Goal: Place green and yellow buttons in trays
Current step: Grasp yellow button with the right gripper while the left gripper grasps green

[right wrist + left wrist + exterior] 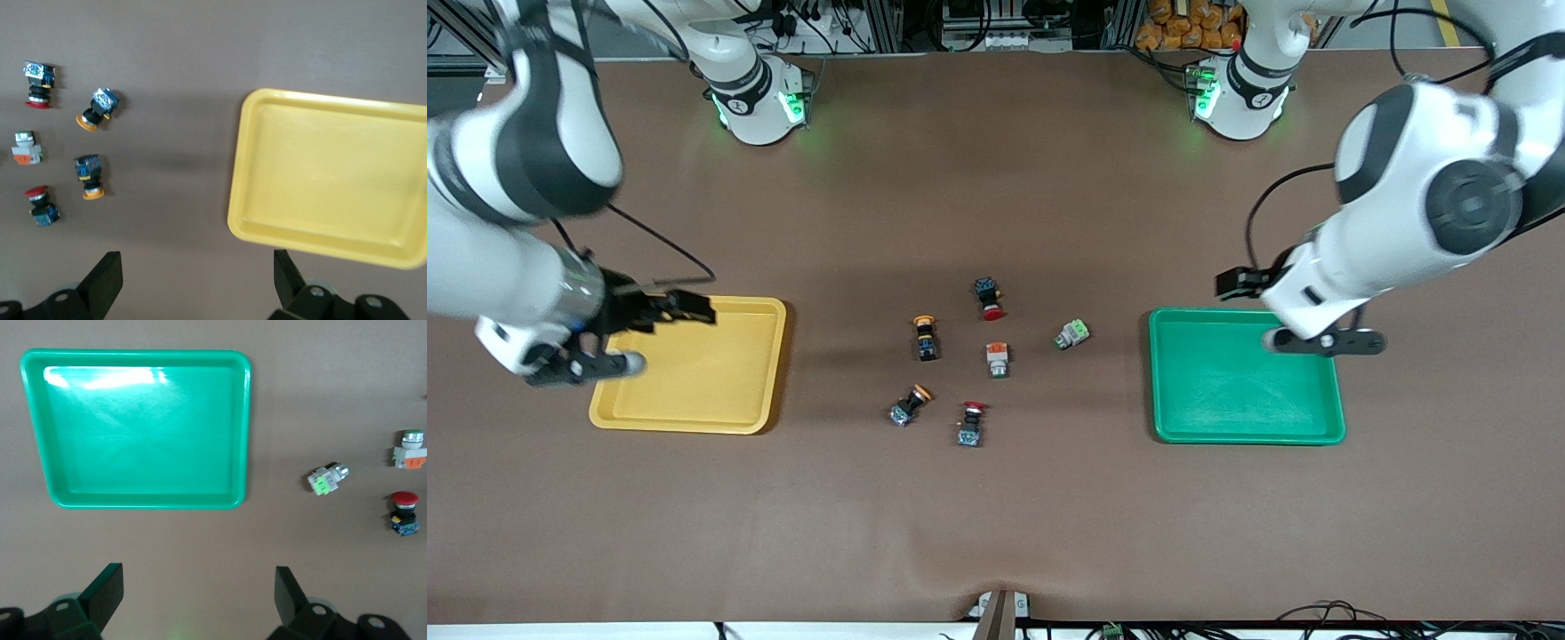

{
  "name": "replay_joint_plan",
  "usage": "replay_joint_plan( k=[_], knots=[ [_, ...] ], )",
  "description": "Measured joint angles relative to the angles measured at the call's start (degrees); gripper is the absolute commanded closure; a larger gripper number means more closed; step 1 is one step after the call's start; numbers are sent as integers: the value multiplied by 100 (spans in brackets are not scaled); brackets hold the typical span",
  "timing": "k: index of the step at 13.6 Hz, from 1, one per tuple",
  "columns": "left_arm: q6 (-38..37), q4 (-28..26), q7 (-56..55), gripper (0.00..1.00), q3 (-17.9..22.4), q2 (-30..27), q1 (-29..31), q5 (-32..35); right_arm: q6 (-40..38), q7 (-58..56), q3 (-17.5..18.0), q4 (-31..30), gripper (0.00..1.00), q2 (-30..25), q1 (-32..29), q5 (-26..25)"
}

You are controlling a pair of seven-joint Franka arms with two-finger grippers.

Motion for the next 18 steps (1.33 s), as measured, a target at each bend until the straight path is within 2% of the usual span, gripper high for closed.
replay_joint_plan(
  k=[4,7,10,13,15,18],
  knots=[
    [424,-6,-22,0,-61,585,-368,-149,386,-2,9,-6,0,452,345,38],
    [699,-18,552,0,-90,940,-639,-149,759,38,16,-11,0,1010,876,99],
    [1291,-179,1049,0,-118,1207,-983,-135,980,271,11,-10,0,1244,1116,719],
    [2355,-698,1312,0,-121,1319,-1327,-14,1417,519,9,-124,0,1444,1230,929],
    [3130,-1168,1441,0,-120,1366,-1378,-1,2136,899,12,-467,0,1539,1553,928],
    [3783,-1566,1558,0,-131,1464,-1560,7,3224,1153,3,-1035,0,1608,1971,927]
  ],
)
